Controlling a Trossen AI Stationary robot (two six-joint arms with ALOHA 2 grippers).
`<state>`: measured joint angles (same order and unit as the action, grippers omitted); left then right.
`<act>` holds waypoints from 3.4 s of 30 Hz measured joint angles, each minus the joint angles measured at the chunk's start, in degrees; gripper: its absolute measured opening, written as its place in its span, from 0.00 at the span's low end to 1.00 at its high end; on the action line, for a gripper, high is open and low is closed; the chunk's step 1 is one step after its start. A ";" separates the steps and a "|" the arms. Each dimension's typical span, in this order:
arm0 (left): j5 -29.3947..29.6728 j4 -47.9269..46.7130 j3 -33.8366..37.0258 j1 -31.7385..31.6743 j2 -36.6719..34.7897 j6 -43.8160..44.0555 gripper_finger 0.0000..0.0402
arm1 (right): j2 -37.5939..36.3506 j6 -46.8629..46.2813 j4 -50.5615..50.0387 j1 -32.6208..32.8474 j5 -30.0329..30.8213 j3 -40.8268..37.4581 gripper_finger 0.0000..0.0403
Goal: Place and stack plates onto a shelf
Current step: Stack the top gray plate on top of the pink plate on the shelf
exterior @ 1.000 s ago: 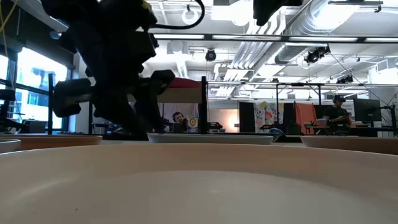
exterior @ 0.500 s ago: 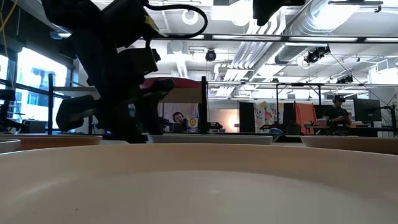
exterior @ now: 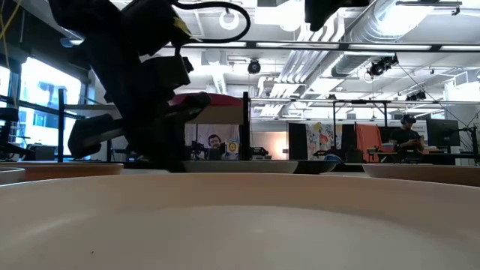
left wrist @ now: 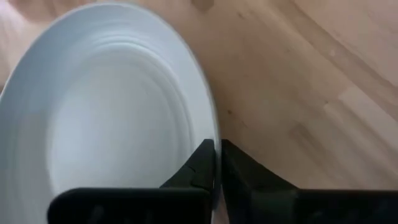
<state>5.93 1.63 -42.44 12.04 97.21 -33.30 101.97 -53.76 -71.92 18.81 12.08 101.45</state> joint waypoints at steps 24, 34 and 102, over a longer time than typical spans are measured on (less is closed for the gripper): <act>13.57 -17.06 -7.81 4.80 -12.22 4.18 0.00 | 0.00 -0.22 0.24 -0.02 2.80 -0.07 0.15; 20.49 -32.91 -13.51 -0.21 -22.56 6.21 0.00 | 0.02 -0.22 0.78 -0.02 4.48 -0.07 0.15; 3.76 -30.34 -17.70 -33.72 -20.01 0.06 0.23 | 0.02 -2.80 3.23 -0.03 6.56 -0.04 0.15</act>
<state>9.69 -28.71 -60.14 -21.67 77.20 -33.24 102.00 -56.56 -68.69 18.78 18.63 101.41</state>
